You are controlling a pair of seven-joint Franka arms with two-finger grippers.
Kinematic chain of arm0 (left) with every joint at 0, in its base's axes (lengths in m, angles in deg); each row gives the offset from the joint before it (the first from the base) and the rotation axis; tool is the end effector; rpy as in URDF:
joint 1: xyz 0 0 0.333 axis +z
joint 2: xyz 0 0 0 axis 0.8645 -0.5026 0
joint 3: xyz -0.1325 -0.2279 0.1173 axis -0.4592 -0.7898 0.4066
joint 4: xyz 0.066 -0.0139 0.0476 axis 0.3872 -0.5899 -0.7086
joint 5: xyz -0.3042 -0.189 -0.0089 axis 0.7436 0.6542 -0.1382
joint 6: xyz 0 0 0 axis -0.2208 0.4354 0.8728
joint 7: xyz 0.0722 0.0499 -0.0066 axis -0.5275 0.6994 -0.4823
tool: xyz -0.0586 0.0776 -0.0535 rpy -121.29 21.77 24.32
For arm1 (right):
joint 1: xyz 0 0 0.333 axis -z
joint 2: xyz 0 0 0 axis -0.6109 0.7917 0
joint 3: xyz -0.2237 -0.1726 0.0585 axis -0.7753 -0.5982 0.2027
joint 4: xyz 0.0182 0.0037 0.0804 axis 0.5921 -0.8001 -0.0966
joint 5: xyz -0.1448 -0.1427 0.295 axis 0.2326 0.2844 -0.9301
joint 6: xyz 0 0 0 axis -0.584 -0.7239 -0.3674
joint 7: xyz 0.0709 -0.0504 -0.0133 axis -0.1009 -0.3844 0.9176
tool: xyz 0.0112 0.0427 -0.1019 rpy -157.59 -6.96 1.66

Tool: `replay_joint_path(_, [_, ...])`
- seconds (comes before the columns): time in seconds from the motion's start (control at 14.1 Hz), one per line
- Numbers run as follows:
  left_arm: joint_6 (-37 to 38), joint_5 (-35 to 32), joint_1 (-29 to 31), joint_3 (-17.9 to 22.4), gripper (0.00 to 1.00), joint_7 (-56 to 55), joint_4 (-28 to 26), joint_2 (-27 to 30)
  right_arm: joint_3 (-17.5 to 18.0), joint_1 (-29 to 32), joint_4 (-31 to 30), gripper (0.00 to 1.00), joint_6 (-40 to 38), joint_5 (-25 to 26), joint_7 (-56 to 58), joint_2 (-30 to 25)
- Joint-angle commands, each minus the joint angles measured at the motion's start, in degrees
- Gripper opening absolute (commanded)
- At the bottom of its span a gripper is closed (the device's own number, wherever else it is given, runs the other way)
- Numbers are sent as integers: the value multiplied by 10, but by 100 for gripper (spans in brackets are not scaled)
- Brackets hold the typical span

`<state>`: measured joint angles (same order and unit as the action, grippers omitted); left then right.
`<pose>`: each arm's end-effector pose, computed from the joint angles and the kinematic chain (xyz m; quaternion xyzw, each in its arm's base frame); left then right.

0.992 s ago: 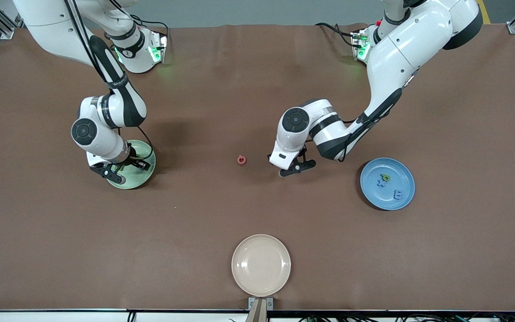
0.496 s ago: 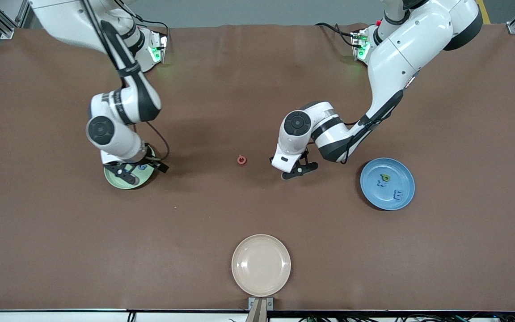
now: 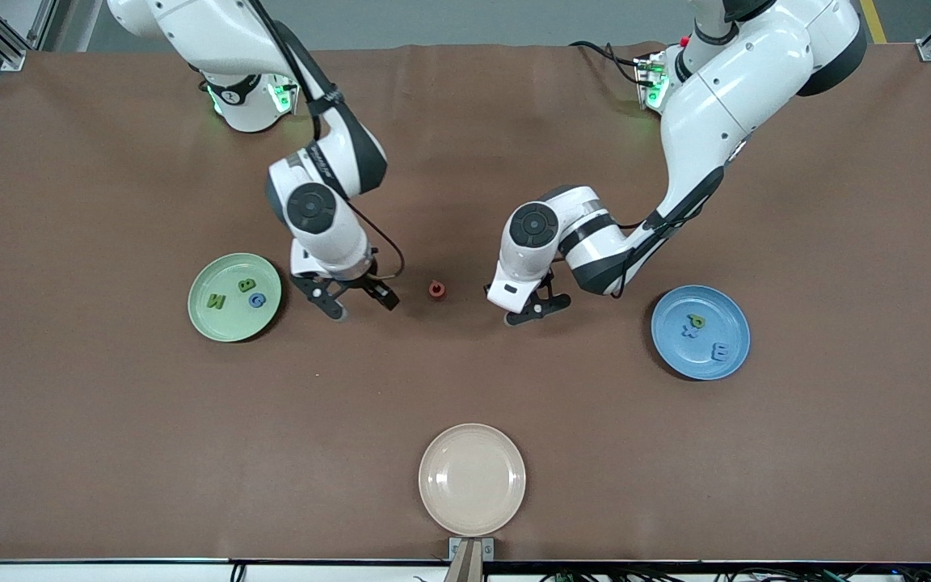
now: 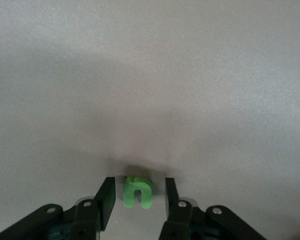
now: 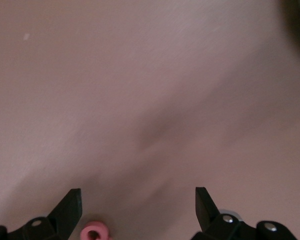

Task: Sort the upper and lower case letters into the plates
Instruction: 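Grasp the green n with the left gripper while the right gripper reaches Q, then carry the n to the blue plate while the right gripper grasps Q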

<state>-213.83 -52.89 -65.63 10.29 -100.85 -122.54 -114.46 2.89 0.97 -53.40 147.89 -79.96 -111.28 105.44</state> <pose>0.4638 -0.4113 0.1828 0.9870 0.1592 -0.0232 0.0070 0.4877 0.3301 0.2386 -0.9363 0.3505 0.0142 0.0166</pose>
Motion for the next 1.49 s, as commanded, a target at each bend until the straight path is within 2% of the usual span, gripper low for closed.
replay_joint_path(0.0, [8, 6, -11, 7, 45, -4, 16, -7, -6, -30, 70, 100, 0, -6, -16, 68])
replay_joint_path(0.28, [8, 6, -12, 13, 43, -4, 16, -8, -6, -61, 108, 100, 2, -6, -43, 103])
replay_joint_path(0.43, [9, 6, -12, 13, 37, -4, 16, -7, -6, -72, 112, 100, 9, -5, -36, 107])
replay_joint_path(0.64, [10, 6, -17, 14, 24, -5, 15, -9, -6, -89, 112, 97, 23, -1, -29, 110])
replay_joint_path(0.85, [11, 5, -16, 14, 1, -3, 16, -6, -6, -98, 111, 90, 23, 0, -28, 113])
replay_joint_path(0.99, [55, 1, -6, 12, 0, 0, 34, 6, -6, -98, 110, 87, 23, 2, -28, 119])
replay_joint_path(1.2, [152, 0, -5, 9, 0, 7, 102, 21, -7, -98, 110, 79, 24, 6, -28, 127])
replay_joint_path(1.35, [166, -3, 4, 11, 0, 21, 112, 43, -7, -98, 110, 73, 26, 6, -28, 129])
replay_joint_path(1.42, [166, -3, 27, 9, 0, 43, 112, 54, -6, -100, 110, 68, 27, 6, -29, 129])
